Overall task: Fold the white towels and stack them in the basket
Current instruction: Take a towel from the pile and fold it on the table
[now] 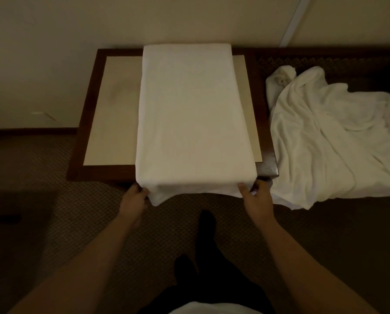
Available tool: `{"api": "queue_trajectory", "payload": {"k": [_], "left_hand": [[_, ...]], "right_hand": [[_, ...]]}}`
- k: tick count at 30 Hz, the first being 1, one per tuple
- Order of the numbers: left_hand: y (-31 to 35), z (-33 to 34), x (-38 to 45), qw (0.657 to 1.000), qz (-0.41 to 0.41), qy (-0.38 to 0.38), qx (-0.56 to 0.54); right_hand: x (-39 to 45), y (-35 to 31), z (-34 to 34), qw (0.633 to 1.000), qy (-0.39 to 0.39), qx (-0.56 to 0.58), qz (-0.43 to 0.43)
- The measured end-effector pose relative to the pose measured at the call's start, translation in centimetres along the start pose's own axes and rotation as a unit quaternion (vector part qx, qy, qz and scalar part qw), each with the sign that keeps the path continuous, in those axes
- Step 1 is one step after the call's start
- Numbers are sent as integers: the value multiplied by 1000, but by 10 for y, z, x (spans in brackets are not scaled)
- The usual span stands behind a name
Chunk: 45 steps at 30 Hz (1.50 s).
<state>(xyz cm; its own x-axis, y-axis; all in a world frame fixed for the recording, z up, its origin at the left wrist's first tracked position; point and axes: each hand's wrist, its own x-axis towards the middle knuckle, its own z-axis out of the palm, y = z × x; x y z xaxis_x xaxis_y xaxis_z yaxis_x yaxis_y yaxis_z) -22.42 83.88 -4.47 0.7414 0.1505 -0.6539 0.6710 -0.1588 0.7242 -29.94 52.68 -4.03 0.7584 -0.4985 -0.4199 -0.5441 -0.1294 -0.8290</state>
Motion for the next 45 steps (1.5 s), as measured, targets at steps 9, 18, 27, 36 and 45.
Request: {"api": "queue_trajectory", "payload": {"k": [9,18,27,36,45], "left_hand": [[-18,4,8,984,92,60,143],[-23,1,9,978,101,31,182],[-32,-15,-20,980,82,-10,182],[-28,-44,-75,981,172,22,85],[0,-82,-86,994,88,-66,0]], "right_hand": [[12,27,3,972,136,-133,-135],[23,16,10,995,86,-51,11],[-2,23,-19,993,-79,60,70],[-62,15,-31,992,-37,121,26],[-94,-24,-54,958,-165,224,71]]}}
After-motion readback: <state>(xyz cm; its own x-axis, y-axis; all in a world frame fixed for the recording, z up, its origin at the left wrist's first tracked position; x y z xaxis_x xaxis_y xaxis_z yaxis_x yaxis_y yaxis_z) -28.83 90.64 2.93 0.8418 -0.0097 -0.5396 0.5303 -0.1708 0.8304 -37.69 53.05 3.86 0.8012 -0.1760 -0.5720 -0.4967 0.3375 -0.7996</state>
